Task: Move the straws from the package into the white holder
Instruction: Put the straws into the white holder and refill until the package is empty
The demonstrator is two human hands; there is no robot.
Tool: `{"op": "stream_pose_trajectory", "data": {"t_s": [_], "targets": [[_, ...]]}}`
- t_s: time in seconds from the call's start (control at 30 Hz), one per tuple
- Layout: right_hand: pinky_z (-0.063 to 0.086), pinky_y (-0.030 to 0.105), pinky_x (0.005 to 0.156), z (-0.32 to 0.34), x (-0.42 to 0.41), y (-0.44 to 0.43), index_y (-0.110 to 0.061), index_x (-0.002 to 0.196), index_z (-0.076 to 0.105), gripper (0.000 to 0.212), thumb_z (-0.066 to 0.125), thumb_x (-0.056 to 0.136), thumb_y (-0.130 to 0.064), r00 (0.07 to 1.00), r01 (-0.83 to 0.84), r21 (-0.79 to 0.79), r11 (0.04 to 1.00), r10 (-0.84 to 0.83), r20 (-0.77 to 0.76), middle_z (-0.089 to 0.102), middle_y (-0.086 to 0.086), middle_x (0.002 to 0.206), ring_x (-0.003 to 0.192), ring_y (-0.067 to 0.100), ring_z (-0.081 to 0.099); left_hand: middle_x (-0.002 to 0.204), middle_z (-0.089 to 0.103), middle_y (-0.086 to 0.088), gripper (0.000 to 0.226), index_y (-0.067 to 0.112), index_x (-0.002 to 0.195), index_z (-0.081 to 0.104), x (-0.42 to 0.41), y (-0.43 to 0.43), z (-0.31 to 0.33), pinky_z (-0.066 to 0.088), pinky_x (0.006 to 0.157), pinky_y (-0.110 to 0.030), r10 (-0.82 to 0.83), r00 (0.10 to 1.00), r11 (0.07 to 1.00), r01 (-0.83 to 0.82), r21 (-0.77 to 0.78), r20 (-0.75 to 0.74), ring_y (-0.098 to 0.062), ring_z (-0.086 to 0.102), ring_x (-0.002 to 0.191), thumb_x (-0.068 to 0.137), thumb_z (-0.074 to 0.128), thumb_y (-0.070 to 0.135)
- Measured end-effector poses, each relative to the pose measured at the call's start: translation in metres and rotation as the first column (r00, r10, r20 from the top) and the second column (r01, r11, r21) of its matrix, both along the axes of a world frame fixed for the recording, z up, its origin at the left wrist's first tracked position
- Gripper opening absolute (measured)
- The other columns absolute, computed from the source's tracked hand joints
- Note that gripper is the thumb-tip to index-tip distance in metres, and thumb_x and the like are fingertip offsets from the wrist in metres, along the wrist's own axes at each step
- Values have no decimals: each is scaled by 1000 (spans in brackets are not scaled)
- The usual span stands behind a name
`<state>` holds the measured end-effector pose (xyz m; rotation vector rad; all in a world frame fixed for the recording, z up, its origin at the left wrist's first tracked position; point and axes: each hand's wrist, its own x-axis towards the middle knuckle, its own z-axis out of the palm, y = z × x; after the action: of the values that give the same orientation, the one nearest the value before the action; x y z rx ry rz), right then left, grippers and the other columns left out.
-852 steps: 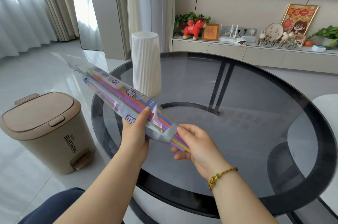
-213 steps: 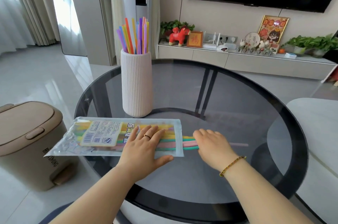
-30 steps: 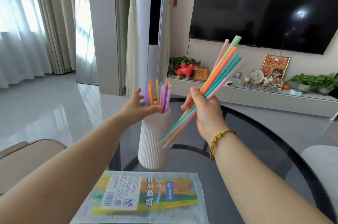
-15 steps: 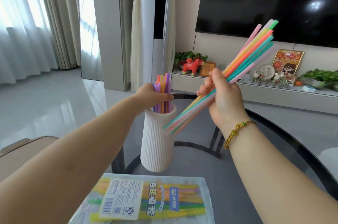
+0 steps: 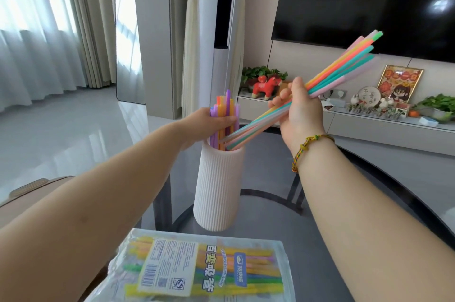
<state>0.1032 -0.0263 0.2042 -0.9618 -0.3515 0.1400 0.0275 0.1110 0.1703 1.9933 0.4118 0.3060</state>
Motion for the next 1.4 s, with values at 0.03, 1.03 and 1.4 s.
{"op": "stream_pose_trajectory", "data": {"t_s": [0.03, 1.03, 1.4], "targets": [[47, 23, 47, 0, -1, 4, -16, 70, 43, 24, 43, 93, -21, 999, 3, -61, 998, 0, 40, 45, -5, 47, 31, 6, 47, 82, 63, 2, 15, 23, 77, 57, -1, -1, 0, 49, 73, -24, -2, 1000, 1000, 2, -1, 12, -13, 61, 79, 84, 55, 37], [43, 29, 91, -37, -29, 22, -15, 130, 38, 48, 52, 87, -31, 921, 45, -524, 850, 168, 352, 52, 8, 129, 118, 19, 49, 95, 62, 7, 21, 32, 98, 51, -31, -2, -24, 49, 71, -12, -197, 940, 961, 241, -133, 279, -1, 64, 82, 84, 55, 17], [42, 5, 82, 5, -29, 30, -11, 135, 37, 43, 42, 92, -11, 754, 178, -463, 868, 182, 631, 44, 10, 140, 112, 10, 47, 100, 58, 13, 71, 28, 117, 36, -33, -11, -45, 50, 76, -12, -175, 934, 983, 183, 5, 311, 5, 61, 88, 62, 79, 17]]}}
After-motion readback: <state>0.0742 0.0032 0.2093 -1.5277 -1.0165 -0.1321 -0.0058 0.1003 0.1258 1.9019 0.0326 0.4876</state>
